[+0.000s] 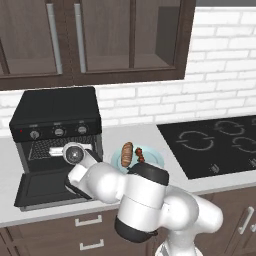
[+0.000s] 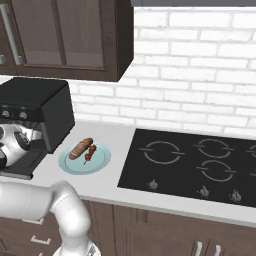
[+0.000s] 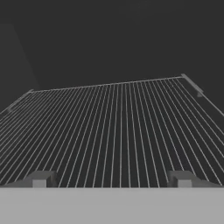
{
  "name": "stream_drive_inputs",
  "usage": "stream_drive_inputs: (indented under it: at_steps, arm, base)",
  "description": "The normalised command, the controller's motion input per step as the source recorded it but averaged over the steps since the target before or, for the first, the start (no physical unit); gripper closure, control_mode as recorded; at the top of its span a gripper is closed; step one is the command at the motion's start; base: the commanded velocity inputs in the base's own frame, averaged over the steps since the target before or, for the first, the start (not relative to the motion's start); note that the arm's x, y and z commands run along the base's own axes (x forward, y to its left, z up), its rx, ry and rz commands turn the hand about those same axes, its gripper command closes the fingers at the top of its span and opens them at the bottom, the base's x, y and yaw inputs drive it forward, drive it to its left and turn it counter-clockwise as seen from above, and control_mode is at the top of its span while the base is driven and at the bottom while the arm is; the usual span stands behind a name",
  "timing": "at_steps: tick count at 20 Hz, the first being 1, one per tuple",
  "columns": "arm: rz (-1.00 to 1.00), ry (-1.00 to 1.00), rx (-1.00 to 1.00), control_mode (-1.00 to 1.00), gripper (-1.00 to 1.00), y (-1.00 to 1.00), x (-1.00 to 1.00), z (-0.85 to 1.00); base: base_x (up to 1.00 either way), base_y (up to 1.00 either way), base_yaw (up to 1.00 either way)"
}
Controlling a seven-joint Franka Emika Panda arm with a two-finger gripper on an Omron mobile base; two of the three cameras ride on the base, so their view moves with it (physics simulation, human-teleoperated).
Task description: Pick up the kebab skewer and baguette bread, and place them inside the toaster oven. Close the toaster oven door and start by setting the timer.
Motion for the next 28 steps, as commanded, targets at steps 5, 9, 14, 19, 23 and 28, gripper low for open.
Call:
stream_drive_inputs:
  at_steps: [5, 9, 14, 19, 23, 28]
  arm:
    - [0.00, 0.03, 0.00, -1.00, -1.00, 0.00, 0.00, -0.36]
    - [0.00, 0.01, 0.00, -1.00, -1.00, 0.00, -0.31, -0.72]
    - [-0.01, 0.00, 0.00, -1.00, -1.00, 0.00, -0.56, -0.87]
    - [0.00, 0.04, 0.00, -1.00, -1.00, 0.00, -0.56, -0.81]
    - [0.00, 0.10, 0.00, -1.00, -1.00, 0.00, -0.53, -0.74]
    - [0.00, 0.10, 0.00, -1.00, -1.00, 0.00, -0.55, -0.80]
  base:
    - [0.00, 0.00, 0.00]
    - [0.00, 0.00, 0.00]
    - [0.00, 0.00, 0.00]
    - [0.00, 0.00, 0.00]
    - [0.00, 0.00, 0.00]
    - [0.00, 0.00, 0.00]
